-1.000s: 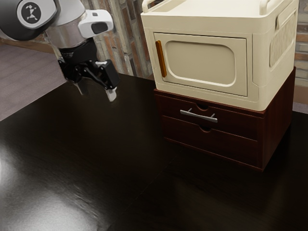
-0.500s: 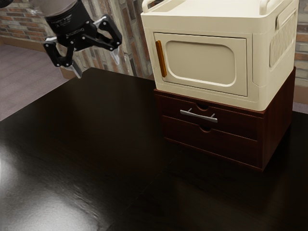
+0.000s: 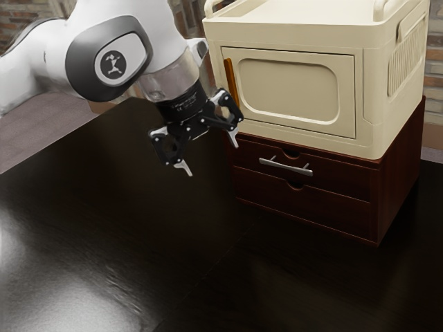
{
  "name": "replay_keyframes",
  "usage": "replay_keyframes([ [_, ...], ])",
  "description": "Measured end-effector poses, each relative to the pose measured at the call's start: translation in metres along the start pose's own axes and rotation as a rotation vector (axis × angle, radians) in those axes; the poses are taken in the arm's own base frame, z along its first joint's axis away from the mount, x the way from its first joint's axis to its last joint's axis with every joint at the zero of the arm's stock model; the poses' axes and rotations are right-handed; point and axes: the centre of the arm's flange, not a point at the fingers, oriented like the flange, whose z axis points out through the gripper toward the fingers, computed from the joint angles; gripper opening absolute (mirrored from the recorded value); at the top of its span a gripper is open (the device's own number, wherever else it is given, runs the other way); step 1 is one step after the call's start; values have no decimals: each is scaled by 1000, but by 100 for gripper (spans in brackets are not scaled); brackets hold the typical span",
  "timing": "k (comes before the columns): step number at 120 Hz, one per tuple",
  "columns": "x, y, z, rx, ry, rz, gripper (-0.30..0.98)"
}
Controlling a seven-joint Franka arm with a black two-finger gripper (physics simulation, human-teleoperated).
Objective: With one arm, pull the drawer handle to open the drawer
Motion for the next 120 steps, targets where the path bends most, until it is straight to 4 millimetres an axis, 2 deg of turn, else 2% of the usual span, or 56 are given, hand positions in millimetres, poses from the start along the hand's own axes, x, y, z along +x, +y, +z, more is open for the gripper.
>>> replay_keyframes([
  [48,-22,35,40,-99,-14,-126,68],
  [58,-15,37,49,-101,-15,-160,68],
  [81,20,27,66,-105,-1,-261,68],
  [106,7,38,75,-123,-7,-268,68],
  [120,11,39,77,-131,-5,-288,67],
])
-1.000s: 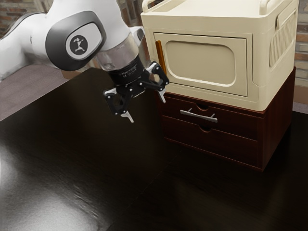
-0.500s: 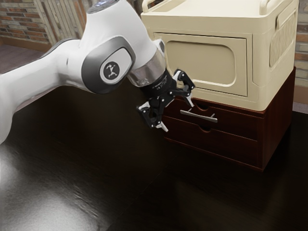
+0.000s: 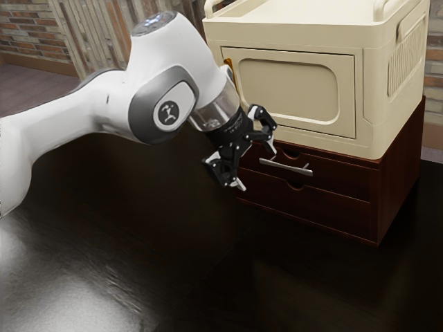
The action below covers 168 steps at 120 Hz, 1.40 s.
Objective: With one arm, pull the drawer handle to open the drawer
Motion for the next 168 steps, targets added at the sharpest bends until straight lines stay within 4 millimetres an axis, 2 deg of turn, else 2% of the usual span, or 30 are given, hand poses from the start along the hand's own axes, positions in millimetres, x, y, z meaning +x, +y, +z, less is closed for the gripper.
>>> replay_keyframes([
  [16,5,5,9,-11,3,-19,62],
  [70,5,23,31,-58,2,-36,44],
  [134,7,25,47,-68,0,-48,26],
  [168,6,25,48,-66,-1,-54,5],
])
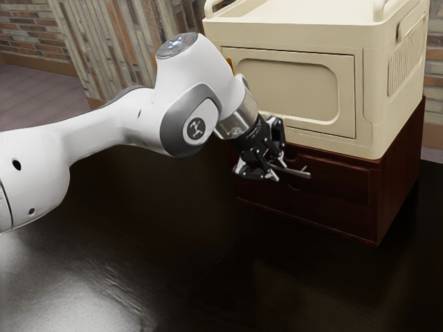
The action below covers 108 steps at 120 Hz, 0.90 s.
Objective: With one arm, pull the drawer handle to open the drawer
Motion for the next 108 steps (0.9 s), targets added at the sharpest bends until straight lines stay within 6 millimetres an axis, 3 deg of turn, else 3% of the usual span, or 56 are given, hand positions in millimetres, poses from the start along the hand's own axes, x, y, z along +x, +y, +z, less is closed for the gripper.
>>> replay_keyframes([
  [37,2,-5,1,25,1,-5,-8],
  [108,-5,-41,-13,58,8,-1,-10],
])
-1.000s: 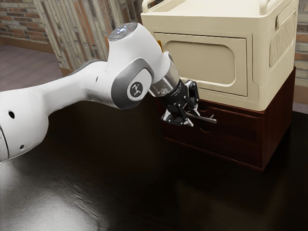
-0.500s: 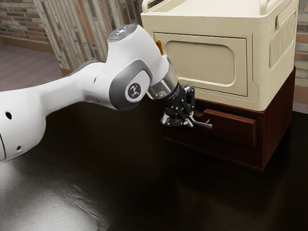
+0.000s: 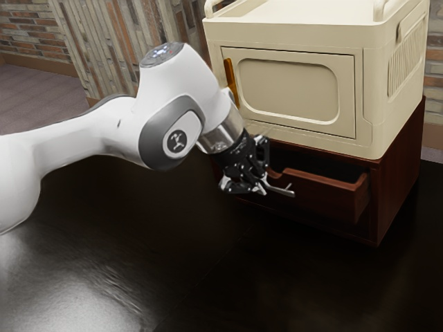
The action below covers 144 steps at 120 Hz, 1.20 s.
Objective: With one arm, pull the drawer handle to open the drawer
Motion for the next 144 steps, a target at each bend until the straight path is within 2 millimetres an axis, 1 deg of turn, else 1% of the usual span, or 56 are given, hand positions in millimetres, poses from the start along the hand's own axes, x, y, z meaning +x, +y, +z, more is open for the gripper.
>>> replay_keyframes([
  [46,-7,-31,-11,-14,9,5,-10],
  [74,-11,-50,-23,-39,15,9,-10],
  [90,-13,-53,-23,-46,16,10,-10],
  [132,-14,-70,-24,-54,20,10,-10],
  [144,-16,-75,-29,-62,21,11,-10],
])
